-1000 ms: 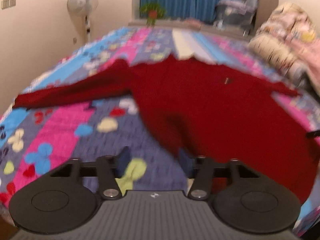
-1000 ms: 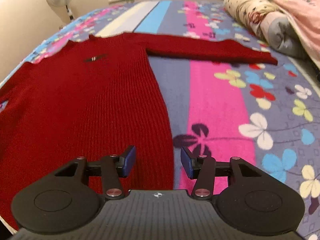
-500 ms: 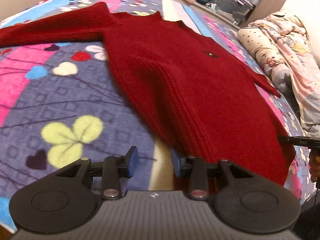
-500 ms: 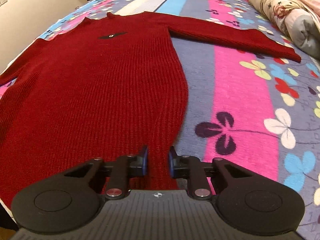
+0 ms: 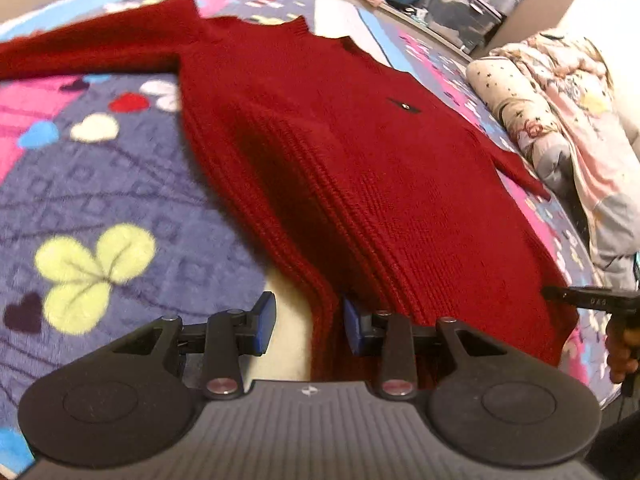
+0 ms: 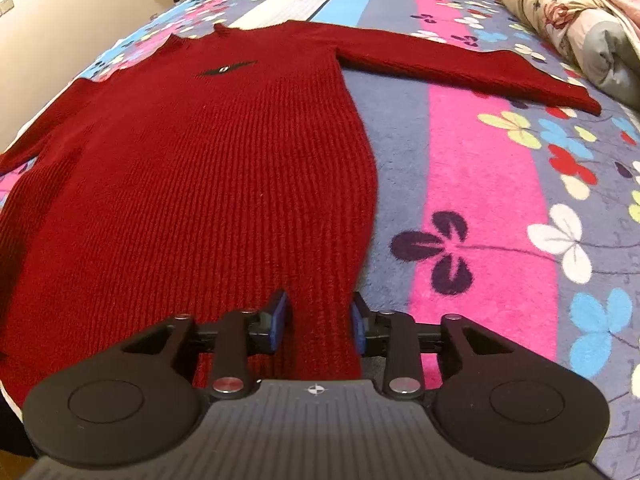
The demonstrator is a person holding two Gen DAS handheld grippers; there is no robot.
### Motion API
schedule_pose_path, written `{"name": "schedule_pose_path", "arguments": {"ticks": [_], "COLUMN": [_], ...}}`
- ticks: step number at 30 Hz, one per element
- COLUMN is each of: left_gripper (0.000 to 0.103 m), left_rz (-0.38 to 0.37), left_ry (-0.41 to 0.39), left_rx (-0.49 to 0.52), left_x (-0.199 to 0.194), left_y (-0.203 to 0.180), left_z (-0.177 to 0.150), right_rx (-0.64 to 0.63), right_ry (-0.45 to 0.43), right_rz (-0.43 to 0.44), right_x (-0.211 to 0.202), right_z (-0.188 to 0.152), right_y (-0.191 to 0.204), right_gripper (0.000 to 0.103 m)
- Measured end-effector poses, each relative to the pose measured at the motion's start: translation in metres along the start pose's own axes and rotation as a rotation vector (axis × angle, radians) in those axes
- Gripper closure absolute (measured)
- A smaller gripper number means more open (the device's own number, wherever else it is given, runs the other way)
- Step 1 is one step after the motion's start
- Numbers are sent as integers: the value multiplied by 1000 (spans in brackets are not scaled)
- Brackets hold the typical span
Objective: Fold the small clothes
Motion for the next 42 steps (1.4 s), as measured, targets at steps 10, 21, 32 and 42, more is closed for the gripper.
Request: {"name": "schedule_pose_path", "arguments": {"ticks": [10,21,32,42], "left_gripper": [98,86,91,92], "left_rz": [58,38,40,16], "left_ry": [-41,-3,143,55], "left_rx": [69,-55,57,124], "left_x": [-49,-91,-35,-90], "left_y": [28,85,43,54], "left_z": [20,18,-16,-12], "right_rx": [68,105,89,149], "right_ry": [-80,69,77,-112], "right_rz": [92,4,-19,115], "right_x": [-25,-20,-5,-97], "right_z": [19,4,-4,14], "right_y": [-1,-22,-20,-32], "right_gripper": [86,78,71,90]}}
Point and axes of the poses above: each gripper's, at about its wrist camera, not at the fingertips, and x roughly the way its jaws point, y to its left, z to its top, the point moved 7 cm from there along x, roughly the way its jaws point, and after that the axes turned 3 degrees about x, right-handed, at the moved point
